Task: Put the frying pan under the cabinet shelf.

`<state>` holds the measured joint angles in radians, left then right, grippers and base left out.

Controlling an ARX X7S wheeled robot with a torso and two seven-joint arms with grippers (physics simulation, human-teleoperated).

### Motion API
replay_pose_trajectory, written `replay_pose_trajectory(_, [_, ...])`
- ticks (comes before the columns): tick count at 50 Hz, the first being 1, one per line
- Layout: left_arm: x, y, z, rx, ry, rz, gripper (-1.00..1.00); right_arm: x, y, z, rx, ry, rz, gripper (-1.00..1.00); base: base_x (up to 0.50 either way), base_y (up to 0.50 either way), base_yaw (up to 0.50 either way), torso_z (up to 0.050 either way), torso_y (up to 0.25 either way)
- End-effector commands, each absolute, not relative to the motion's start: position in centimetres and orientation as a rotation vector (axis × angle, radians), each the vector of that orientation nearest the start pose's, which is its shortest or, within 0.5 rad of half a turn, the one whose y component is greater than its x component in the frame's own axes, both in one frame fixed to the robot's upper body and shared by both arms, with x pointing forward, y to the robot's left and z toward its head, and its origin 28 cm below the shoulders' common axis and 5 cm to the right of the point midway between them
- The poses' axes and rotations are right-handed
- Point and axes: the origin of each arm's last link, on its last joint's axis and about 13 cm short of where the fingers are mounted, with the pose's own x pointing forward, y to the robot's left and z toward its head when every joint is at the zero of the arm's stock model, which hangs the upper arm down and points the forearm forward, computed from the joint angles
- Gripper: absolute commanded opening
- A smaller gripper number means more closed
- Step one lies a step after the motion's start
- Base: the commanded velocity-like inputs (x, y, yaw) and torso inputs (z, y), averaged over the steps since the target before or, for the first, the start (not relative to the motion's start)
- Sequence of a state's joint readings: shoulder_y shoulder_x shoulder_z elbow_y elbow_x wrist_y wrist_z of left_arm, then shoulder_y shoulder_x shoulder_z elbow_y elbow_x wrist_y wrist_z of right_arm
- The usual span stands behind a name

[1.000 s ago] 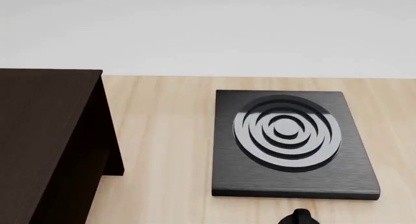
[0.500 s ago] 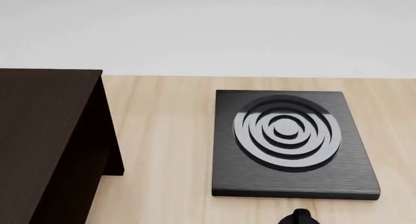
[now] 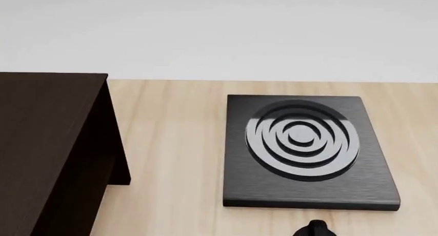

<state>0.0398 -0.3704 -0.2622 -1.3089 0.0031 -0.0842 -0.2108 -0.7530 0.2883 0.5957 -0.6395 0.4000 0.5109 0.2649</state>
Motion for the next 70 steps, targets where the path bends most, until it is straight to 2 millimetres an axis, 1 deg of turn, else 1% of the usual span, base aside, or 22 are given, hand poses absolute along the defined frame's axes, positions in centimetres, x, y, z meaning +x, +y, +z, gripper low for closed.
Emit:
replay_pose_trajectory(1, [-0.4, 36.9, -13.1, 0.283, 1.351, 0.643, 1.0, 3.4, -23.7, 6.0, -0.164, 0.49, -0.562, 1.0, 0.0, 0.0, 0.0, 0.0, 0.0])
replay_pose_trajectory(8, [-0.4, 36.9, -13.1, 0.283, 1.351, 0.643, 1.0, 3.9, -23.9, 4.8, -0.141, 0.534, -0.536, 1.0, 0.0, 0.0, 0.0, 0.0, 0.0])
replay_pose_trajectory(14, [-0.4, 36.9, -13.1, 0.283, 1.351, 0.643, 1.0, 3.9, -24.1, 4.1, -0.132, 0.55, -0.525, 1.0, 0.0, 0.0, 0.0, 0.0, 0.0])
replay_pose_trajectory(20, [-0.4, 36.9, -13.1, 0.283, 1.351, 0.643, 1.0, 3.3, -24.9, 3.7, -0.115, 0.56, -0.557, 1.0, 0.0, 0.0, 0.0, 0.0, 0.0])
replay_pose_trajectory(25, [-0.4, 36.9, -13.1, 0.283, 1.351, 0.643, 1.0, 2.8, -25.1, 3.2, -0.102, 0.575, -0.568, 1.0, 0.0, 0.0, 0.0, 0.0, 0.0])
replay_pose_trajectory(29, [-0.4, 36.9, -13.1, 0.283, 1.351, 0.643, 1.0, 2.1, -25.5, 3.4, -0.101, 0.576, -0.596, 1.0, 0.0, 0.0, 0.0, 0.0, 0.0])
replay_pose_trajectory(31, [-0.4, 36.9, -13.1, 0.283, 1.351, 0.643, 1.0, 2.1, -25.6, 3.4, -0.102, 0.577, -0.599, 1.0, 0.0, 0.0, 0.0, 0.0, 0.0])
replay_pose_trajectory(36, [-0.4, 36.9, -13.1, 0.283, 1.351, 0.643, 1.0, 2.4, -25.6, 3.5, -0.104, 0.572, -0.598, 1.0, 0.0, 0.0, 0.0, 0.0, 0.0])
replay_pose_trajectory(41, [-0.4, 36.9, -13.1, 0.283, 1.351, 0.643, 1.0, 2.9, -25.5, 2.8, -0.092, 0.588, -0.57, 1.0, 0.0, 0.0, 0.0, 0.0, 0.0])
replay_pose_trajectory(50, [-0.4, 36.9, -13.1, 0.283, 1.351, 0.643, 1.0, 3.1, -25.7, 1.9, -0.069, 0.6, -0.561, 1.0, 0.0, 0.0, 0.0, 0.0, 0.0])
replay_pose_trajectory(61, [-0.4, 36.9, -13.1, 0.283, 1.351, 0.643, 1.0, 3.1, -26.2, 0.0, -0.031, 0.628, -0.558, 1.0, 0.0, 0.0, 0.0, 0.0, 0.0])
replay_pose_trajectory(66, [-0.4, 36.9, -13.1, 0.283, 1.351, 0.643, 1.0, 3.5, -26.1, -1.3, -0.011, 0.652, -0.537, 1.0, 0.01, 0.0, 0.0, 0.0, 0.0])
replay_pose_trajectory(70, [-0.4, 36.9, -13.1, 0.283, 1.351, 0.643, 1.0, 4.0, -26.0, -1.5, -0.006, 0.66, -0.527, 1.0, 0.01, 0.0, 0.0, 0.0, 0.0])
